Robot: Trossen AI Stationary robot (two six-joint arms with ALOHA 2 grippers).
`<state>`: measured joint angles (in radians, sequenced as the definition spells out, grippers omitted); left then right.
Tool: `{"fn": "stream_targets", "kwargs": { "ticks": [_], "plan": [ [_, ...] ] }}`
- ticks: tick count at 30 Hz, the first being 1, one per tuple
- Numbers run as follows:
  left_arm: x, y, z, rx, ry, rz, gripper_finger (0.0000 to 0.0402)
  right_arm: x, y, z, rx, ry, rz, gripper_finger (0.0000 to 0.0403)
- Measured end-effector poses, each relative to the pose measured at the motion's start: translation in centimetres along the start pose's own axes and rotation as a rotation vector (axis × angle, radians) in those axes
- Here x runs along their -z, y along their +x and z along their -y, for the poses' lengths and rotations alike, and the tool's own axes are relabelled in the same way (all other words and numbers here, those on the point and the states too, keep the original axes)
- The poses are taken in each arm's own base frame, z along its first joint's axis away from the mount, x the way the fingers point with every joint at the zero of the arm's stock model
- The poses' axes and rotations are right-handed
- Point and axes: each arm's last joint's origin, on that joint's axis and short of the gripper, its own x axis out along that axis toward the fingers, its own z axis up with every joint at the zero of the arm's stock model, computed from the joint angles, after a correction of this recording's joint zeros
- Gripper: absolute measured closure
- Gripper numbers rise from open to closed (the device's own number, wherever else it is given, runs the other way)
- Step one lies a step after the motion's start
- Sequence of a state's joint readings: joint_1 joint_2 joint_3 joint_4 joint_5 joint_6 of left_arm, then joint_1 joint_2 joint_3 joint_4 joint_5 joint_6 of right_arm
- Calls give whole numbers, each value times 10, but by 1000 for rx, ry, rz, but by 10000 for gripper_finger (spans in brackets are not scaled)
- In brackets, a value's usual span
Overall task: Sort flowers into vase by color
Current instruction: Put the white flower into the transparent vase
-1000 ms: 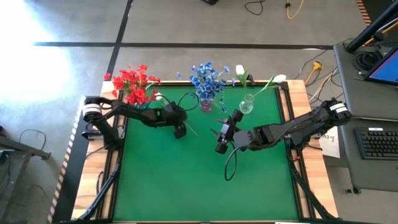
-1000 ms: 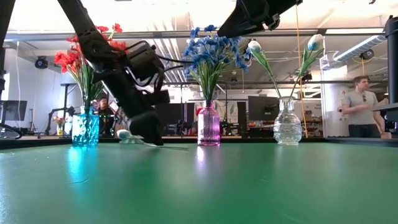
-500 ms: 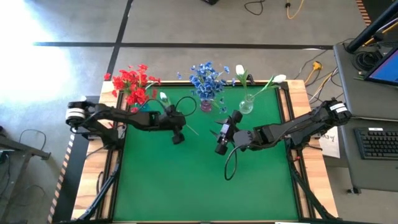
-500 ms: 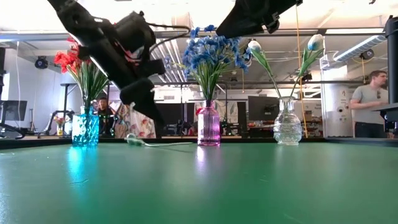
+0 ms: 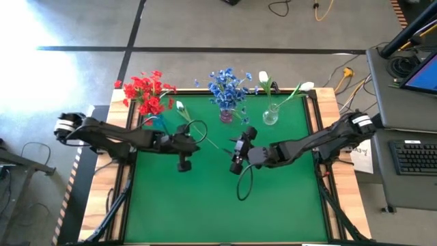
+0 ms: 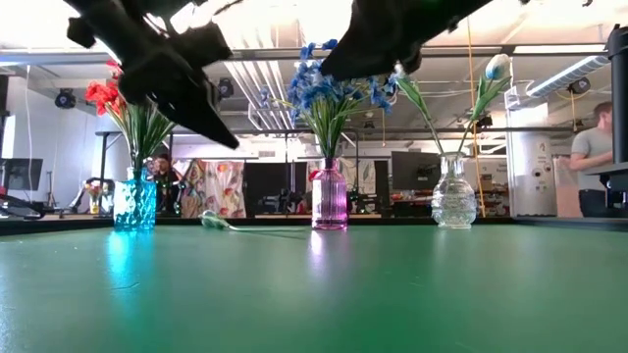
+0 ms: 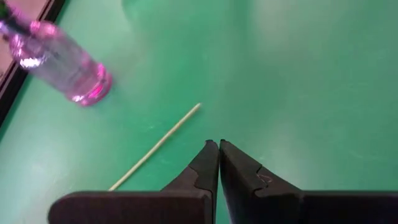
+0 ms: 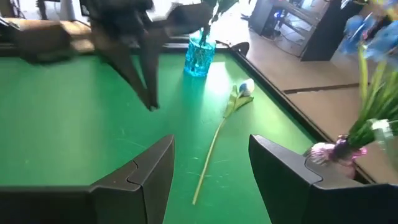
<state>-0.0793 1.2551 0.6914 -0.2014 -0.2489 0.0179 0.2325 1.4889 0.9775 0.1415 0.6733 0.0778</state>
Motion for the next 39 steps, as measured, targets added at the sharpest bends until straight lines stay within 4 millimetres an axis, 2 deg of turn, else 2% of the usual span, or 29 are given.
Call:
{"fn": "stream_targets", "kwargs": {
  "ticks": [9, 16, 20, 25, 29, 34, 39],
  "plan": [
    [-1, -29, 22, 88, 35, 53, 401, 32, 46, -11, 5, 31, -26, 204],
    [-4, -44, 25, 115, 42, 103, 401, 55, 89, -12, -41, 107, -97, 201],
    [-3, -50, 23, 118, 28, 107, 402, 67, 111, -13, -38, 106, -143, 179],
    [0, -55, 21, 117, 22, 87, 402, 72, 132, -12, -5, 112, -164, 138],
    [3, -56, 20, 114, 22, 65, 402, 86, 145, -7, 46, 94, -226, 126],
    [4, -54, 21, 112, 20, 47, 402, 100, 154, -4, 4, 133, -279, 152],
    [4, -53, 21, 109, 22, 43, 402, 102, 151, -4, 3, 153, -319, 222]
  ]
}}
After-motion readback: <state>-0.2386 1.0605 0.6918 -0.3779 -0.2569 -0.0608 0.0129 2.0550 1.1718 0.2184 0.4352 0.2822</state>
